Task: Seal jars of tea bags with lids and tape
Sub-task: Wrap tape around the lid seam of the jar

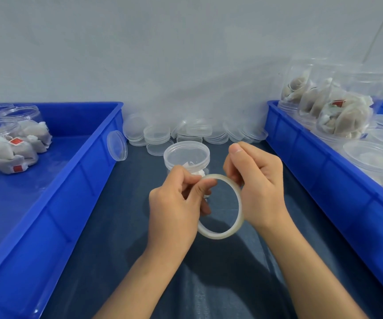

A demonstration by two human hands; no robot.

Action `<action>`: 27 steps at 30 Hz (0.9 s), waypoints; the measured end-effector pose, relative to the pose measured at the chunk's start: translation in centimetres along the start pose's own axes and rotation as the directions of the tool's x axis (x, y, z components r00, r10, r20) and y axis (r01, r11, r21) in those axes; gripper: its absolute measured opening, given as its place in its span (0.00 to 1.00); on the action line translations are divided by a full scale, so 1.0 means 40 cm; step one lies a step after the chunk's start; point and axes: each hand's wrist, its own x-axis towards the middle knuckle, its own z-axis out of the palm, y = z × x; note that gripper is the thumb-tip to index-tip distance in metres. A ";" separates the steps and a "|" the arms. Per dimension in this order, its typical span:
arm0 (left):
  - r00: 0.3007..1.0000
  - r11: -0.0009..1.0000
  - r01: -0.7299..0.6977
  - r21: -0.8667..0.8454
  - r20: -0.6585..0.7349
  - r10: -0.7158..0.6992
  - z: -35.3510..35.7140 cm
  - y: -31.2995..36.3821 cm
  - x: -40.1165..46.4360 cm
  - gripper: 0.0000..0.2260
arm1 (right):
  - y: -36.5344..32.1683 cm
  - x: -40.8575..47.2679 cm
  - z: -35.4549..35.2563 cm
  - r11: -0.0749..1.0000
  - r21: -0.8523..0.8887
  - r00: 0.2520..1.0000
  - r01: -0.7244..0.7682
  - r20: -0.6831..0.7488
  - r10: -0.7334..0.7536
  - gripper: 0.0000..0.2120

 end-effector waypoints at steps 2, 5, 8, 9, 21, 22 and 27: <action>1.000 1.000 -0.001 -0.010 -0.015 0.001 -0.002 0.001 0.002 0.09 | 0.003 -0.002 0.002 1.000 -0.018 1.000 0.013 -0.028 -0.013 0.21; 1.000 1.000 -0.004 0.008 -0.015 0.004 -0.003 0.002 0.002 0.10 | 0.009 -0.004 0.001 0.999 -0.025 0.999 0.020 -0.040 -0.021 0.21; 1.000 1.000 -0.006 0.011 -0.009 0.006 -0.002 0.001 0.002 0.09 | 0.008 -0.002 0.001 1.000 -0.009 1.000 0.003 -0.017 -0.003 0.21; 1.000 1.000 -0.009 0.013 -0.009 0.009 -0.001 0.000 0.001 0.09 | 0.008 -0.002 0.001 1.000 -0.014 1.000 0.001 -0.015 -0.001 0.21; 1.000 0.999 -0.008 0.041 0.005 0.008 0.001 0.004 -0.006 0.07 | -0.002 -0.007 0.009 1.000 0.009 1.000 0.002 -0.015 -0.002 0.21; 1.000 0.999 -0.006 0.042 0.009 0.006 0.001 0.005 -0.007 0.07 | -0.003 -0.007 0.010 1.000 0.010 1.000 0.003 -0.018 -0.003 0.21; 1.000 1.000 0.009 0.009 -0.024 -0.009 0.002 0.013 -0.003 0.08 | -0.004 -0.009 0.011 0.999 -0.021 0.992 0.032 -0.120 -0.034 0.22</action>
